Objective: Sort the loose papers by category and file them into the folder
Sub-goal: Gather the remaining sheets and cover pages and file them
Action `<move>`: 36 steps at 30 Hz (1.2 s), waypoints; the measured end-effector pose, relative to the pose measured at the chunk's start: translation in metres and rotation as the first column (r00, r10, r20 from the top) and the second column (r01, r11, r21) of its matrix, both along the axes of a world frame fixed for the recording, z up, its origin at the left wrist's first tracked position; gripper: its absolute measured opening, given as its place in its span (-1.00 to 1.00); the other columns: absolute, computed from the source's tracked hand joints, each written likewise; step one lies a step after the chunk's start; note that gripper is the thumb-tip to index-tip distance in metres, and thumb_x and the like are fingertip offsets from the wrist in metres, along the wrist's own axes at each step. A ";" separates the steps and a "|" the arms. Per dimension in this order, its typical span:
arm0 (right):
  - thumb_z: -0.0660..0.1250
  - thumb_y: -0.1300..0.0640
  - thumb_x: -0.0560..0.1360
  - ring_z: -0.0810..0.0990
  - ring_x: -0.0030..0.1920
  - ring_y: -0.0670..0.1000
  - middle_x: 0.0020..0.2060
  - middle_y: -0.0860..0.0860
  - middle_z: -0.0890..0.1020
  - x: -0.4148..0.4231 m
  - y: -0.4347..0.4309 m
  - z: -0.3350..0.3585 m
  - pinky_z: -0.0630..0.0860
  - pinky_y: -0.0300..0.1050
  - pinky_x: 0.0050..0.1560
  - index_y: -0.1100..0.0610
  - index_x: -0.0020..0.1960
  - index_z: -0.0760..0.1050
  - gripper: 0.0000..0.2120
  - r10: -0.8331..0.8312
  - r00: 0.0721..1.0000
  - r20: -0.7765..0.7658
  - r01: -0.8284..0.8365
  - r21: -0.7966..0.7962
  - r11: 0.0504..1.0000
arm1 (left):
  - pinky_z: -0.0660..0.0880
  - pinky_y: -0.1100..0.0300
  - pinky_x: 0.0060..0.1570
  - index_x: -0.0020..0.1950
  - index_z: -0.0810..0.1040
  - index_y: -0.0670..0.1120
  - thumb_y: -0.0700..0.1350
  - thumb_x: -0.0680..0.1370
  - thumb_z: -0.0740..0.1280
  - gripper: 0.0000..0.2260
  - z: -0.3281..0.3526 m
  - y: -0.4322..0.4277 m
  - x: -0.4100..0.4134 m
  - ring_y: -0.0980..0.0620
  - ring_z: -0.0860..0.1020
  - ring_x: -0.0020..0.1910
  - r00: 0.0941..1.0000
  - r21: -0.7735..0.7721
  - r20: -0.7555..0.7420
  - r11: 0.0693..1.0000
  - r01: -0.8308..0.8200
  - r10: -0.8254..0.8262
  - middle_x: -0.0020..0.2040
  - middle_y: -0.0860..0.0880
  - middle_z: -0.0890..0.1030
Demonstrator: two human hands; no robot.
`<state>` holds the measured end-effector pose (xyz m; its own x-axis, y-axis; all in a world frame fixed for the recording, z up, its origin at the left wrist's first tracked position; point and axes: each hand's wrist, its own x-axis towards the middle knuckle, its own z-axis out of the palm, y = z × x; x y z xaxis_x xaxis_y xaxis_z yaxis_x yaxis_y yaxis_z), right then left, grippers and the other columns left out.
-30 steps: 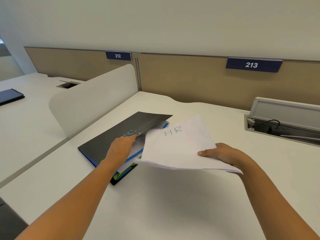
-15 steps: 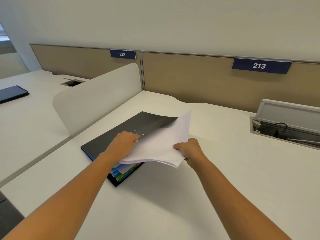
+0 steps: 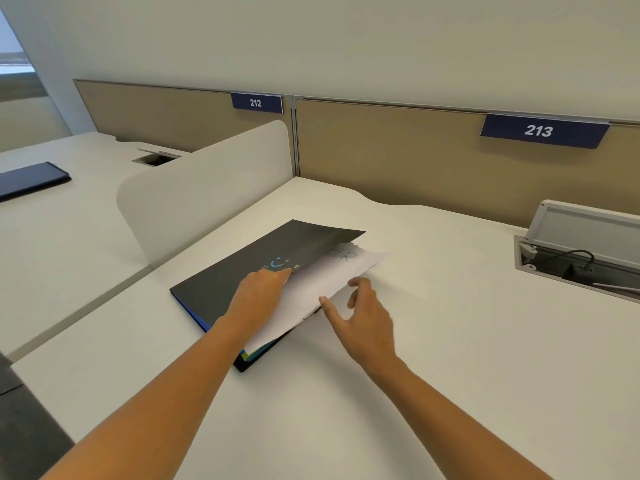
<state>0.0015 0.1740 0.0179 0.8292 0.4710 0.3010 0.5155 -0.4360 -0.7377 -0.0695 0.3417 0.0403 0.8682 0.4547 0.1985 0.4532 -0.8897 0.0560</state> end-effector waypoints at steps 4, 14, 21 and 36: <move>0.32 -0.19 0.35 0.42 0.19 0.03 0.18 0.03 0.56 0.022 -0.005 -0.025 0.42 -0.01 0.07 0.07 0.27 0.34 -0.41 0.298 0.637 0.711 -0.127 -0.285 0.950 | 0.44 0.12 0.08 0.48 0.20 -0.08 -0.30 0.60 0.04 -0.56 0.000 -0.006 0.000 -0.14 0.52 0.18 0.998 0.054 -0.059 0.998 -0.013 0.017 0.33 -0.08 0.47; 0.24 0.34 0.33 0.67 -0.03 0.18 0.02 0.22 0.66 0.026 0.035 -0.015 0.60 -0.02 -0.07 0.27 0.03 0.61 -0.68 0.697 0.528 0.485 -0.429 -0.555 0.712 | 0.50 0.05 0.08 0.44 0.26 -0.20 -0.34 0.55 0.19 -0.55 -0.004 -0.004 -0.003 -0.14 0.54 0.19 0.996 0.091 0.008 0.992 0.086 -0.087 0.30 -0.15 0.49; 0.12 0.33 0.57 0.44 0.30 0.17 0.35 0.19 0.43 0.036 0.060 0.001 0.40 -0.03 0.22 0.24 0.35 0.41 -0.63 0.775 0.513 0.370 -0.470 -0.634 0.614 | 0.58 0.12 -0.47 0.05 0.61 -0.29 -0.38 0.12 0.58 -0.49 -0.005 0.003 -0.011 -0.09 0.67 -0.32 0.973 0.206 0.104 0.962 0.179 -0.203 -0.16 -0.17 0.69; 0.13 0.30 0.58 0.53 0.14 0.18 0.18 0.19 0.55 0.029 0.107 -0.009 0.40 -0.05 0.17 0.23 0.30 0.42 -0.68 0.709 0.674 0.208 -0.396 -0.709 0.583 | 0.58 0.12 -0.40 0.01 0.62 -0.30 -0.32 0.10 0.60 -0.51 -0.004 0.004 -0.016 -0.05 0.67 -0.37 0.959 0.141 0.214 0.977 0.159 -0.186 -0.23 -0.18 0.69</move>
